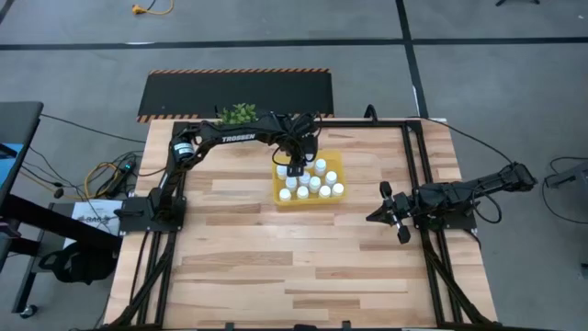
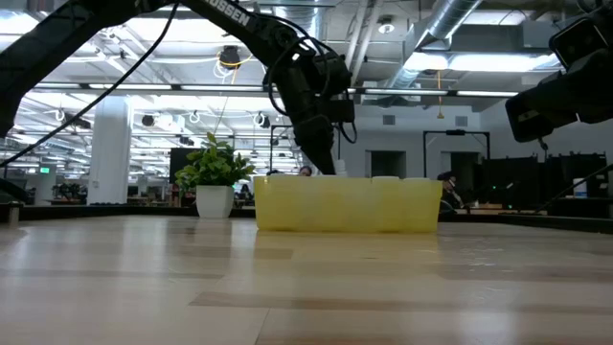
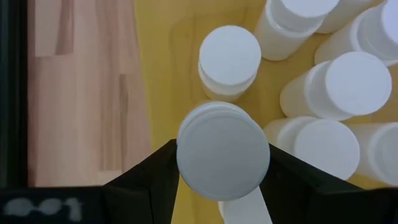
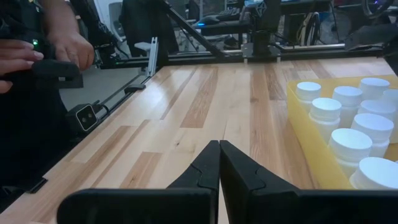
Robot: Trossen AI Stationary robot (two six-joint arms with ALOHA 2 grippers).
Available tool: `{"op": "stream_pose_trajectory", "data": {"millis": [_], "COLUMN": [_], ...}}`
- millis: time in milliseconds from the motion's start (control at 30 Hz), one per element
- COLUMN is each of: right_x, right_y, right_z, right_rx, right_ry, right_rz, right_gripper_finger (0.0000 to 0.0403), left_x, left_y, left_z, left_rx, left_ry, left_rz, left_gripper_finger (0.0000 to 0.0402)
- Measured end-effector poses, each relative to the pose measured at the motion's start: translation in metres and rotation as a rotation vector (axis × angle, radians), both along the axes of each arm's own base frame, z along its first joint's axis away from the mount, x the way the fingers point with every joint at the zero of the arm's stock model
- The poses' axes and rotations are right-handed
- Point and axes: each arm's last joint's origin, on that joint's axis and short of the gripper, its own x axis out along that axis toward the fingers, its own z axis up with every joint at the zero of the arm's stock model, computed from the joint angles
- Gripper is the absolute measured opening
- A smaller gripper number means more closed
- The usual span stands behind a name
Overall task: Pick and place pill bottles into a basket
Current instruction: Put the white medicine bottle into the yellow bin
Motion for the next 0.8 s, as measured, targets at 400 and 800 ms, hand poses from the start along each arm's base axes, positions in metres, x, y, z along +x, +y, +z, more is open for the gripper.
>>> {"op": "stream_pose_trajectory", "data": {"millis": [400,800], "right_x": [0.000,0.000], "right_y": [0.000,0.000], "right_z": [0.000,0.000], "right_rx": [0.000,0.000], "right_ry": [0.000,0.000], "right_rz": [0.001,0.000], "right_gripper_finger": [0.0001,0.0001], "left_x": [0.001,0.007], "left_y": [0.000,-0.001], "left_z": [0.001,-0.017], "left_rx": [0.000,-0.018], "left_ry": [-0.020,0.012], "left_rz": [-0.014,-0.019], "left_gripper_finger": [0.0183,0.0195]}}
